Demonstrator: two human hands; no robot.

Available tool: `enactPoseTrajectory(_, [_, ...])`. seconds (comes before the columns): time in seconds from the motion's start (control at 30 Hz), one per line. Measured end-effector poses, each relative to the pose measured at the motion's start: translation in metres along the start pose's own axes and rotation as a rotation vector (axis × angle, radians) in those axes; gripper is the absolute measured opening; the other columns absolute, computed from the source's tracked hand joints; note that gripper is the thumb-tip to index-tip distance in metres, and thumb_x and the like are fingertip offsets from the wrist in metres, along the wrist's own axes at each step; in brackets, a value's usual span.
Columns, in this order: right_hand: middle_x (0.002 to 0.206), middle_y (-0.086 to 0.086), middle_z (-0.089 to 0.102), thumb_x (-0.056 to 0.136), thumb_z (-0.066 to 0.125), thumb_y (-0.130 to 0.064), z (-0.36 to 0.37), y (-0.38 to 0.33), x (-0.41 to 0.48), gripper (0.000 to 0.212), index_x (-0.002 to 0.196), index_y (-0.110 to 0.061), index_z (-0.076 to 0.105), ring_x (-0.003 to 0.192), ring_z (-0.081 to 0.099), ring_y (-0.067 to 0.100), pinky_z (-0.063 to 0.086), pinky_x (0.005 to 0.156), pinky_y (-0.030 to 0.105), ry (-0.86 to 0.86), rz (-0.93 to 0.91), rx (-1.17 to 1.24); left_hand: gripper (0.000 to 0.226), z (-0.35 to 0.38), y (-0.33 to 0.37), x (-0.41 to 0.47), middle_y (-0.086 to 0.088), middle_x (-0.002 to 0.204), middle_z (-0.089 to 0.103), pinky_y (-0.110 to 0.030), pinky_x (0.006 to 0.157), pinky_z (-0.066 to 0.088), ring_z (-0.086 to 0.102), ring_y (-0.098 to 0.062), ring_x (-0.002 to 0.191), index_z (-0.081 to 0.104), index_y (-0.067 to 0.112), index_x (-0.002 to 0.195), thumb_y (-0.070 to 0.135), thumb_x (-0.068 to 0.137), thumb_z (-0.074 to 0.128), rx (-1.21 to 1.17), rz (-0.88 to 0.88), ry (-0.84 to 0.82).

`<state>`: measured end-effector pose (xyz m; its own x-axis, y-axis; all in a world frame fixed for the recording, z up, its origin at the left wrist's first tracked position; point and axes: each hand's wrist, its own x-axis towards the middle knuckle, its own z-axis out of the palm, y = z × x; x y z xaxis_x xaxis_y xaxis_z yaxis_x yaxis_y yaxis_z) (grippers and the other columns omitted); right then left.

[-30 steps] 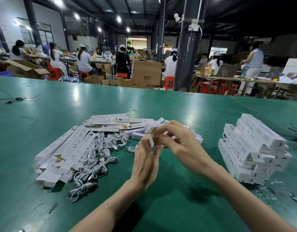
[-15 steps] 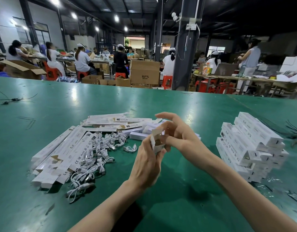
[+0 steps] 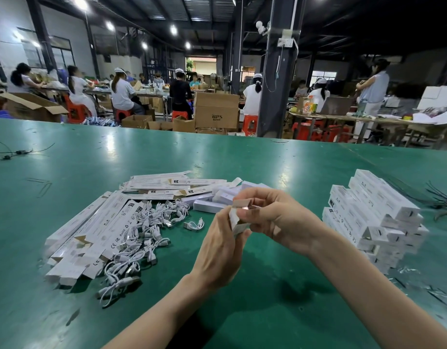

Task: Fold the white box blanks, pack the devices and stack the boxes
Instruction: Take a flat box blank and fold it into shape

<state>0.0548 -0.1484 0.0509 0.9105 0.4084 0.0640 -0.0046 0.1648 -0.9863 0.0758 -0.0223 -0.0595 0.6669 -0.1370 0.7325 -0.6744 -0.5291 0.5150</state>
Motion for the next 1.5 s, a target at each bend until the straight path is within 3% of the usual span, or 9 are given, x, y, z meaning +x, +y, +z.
enactPoseTrajectory(0.23, [0.062, 0.003, 0.063, 0.074, 0.057, 0.02, -0.003, -0.005, 0.002, 0.038, 0.063, -0.012, 0.072, 0.057, 0.052, 0.013, 0.035, 0.057, 0.023, 0.028, 0.082, -0.005, 0.037, 0.001, 0.003, -0.001, -0.013, 0.108, 0.058, -0.029, 0.07, 0.039, 0.057, -0.026, 0.087, 0.03, 0.013, 0.119, 0.026, 0.091, 0.051, -0.003, 0.0, -0.03])
enactPoseTrajectory(0.37, [0.062, 0.002, 0.063, 0.059, 0.06, 0.016, -0.005, -0.007, 0.001, 0.032, 0.056, -0.014, 0.071, 0.059, 0.056, 0.014, 0.036, 0.059, 0.022, 0.007, 0.175, 0.063, 0.032, 0.002, 0.01, -0.004, -0.003, 0.101, 0.054, -0.025, 0.068, 0.035, 0.052, -0.019, 0.081, 0.026, 0.032, 0.11, 0.026, 0.091, 0.052, -0.033, 0.016, -0.032])
enactPoseTrajectory(0.53, [0.064, 0.0, 0.064, 0.063, 0.063, 0.014, -0.006, -0.006, 0.002, 0.03, 0.059, -0.015, 0.073, 0.055, 0.06, 0.01, 0.042, 0.055, 0.019, 0.0, 0.166, 0.063, 0.043, 0.002, 0.011, -0.004, 0.002, 0.099, 0.052, -0.018, 0.064, 0.031, 0.048, -0.014, 0.077, 0.018, 0.047, 0.101, 0.025, 0.091, 0.053, -0.05, 0.026, 0.0])
enactPoseTrajectory(0.73, [0.066, -0.005, 0.066, 0.076, 0.061, -0.003, -0.013, -0.004, -0.002, 0.02, 0.095, -0.005, 0.06, 0.038, 0.049, 0.0, 0.029, 0.035, 0.01, -0.179, 0.07, 0.088, 0.043, 0.0, 0.011, -0.005, 0.001, 0.09, 0.055, -0.02, 0.059, 0.03, 0.048, -0.009, 0.065, 0.018, 0.054, 0.102, 0.029, 0.09, 0.05, -0.084, -0.011, 0.01])
enactPoseTrajectory(0.9, [0.08, 0.001, 0.066, 0.081, 0.059, 0.002, -0.014, -0.002, 0.001, 0.028, 0.108, -0.005, 0.06, 0.055, 0.058, 0.007, 0.039, 0.043, 0.016, -0.21, -0.022, 0.049, 0.043, -0.001, 0.007, -0.005, 0.0, 0.092, 0.06, -0.022, 0.059, 0.034, 0.051, -0.008, 0.064, 0.018, 0.055, 0.108, 0.03, 0.092, 0.049, -0.1, -0.015, 0.01])
enactPoseTrajectory(1.1, [0.086, 0.002, 0.061, 0.087, 0.06, 0.007, -0.01, 0.0, 0.0, 0.03, 0.092, -0.018, 0.044, 0.045, 0.052, 0.011, 0.044, 0.044, 0.022, -0.109, -0.333, -0.274, 0.041, 0.001, 0.004, -0.004, 0.014, 0.086, 0.056, -0.019, 0.057, 0.033, 0.053, -0.003, 0.065, 0.019, 0.057, 0.106, 0.033, 0.092, 0.049, -0.108, -0.032, 0.025])
enactPoseTrajectory(1.27, [0.091, 0.01, 0.058, 0.091, 0.059, 0.0, -0.004, 0.007, -0.002, 0.023, 0.09, -0.022, 0.053, 0.051, 0.05, 0.018, 0.043, 0.048, 0.028, -0.036, -0.51, -0.415, 0.026, -0.002, 0.009, -0.003, 0.015, 0.086, 0.055, -0.021, 0.057, 0.034, 0.055, -0.005, 0.068, 0.022, 0.047, 0.105, 0.047, 0.09, 0.043, -0.167, -0.062, 0.043])
enactPoseTrajectory(1.37, [0.086, 0.001, 0.062, 0.089, 0.063, -0.002, -0.005, 0.008, -0.001, 0.013, 0.092, -0.015, 0.065, 0.054, 0.042, 0.038, 0.041, 0.049, 0.046, 0.022, -0.605, -0.581, 0.029, -0.003, 0.012, -0.003, 0.006, 0.086, 0.056, -0.032, 0.056, 0.038, 0.054, -0.01, 0.066, 0.02, 0.043, 0.105, 0.04, 0.092, 0.046, -0.159, -0.06, 0.052])
enactPoseTrajectory(1.5, [0.1, 0.01, 0.065, 0.087, 0.065, -0.002, -0.006, 0.004, -0.001, 0.007, 0.087, 0.0, 0.071, 0.062, 0.051, 0.039, 0.045, 0.054, 0.048, 0.037, -0.64, -0.691, 0.026, -0.004, 0.014, -0.003, 0.0, 0.082, 0.057, -0.038, 0.054, 0.037, 0.051, -0.017, 0.061, 0.026, 0.032, 0.106, 0.033, 0.091, 0.048, -0.144, -0.06, 0.054])
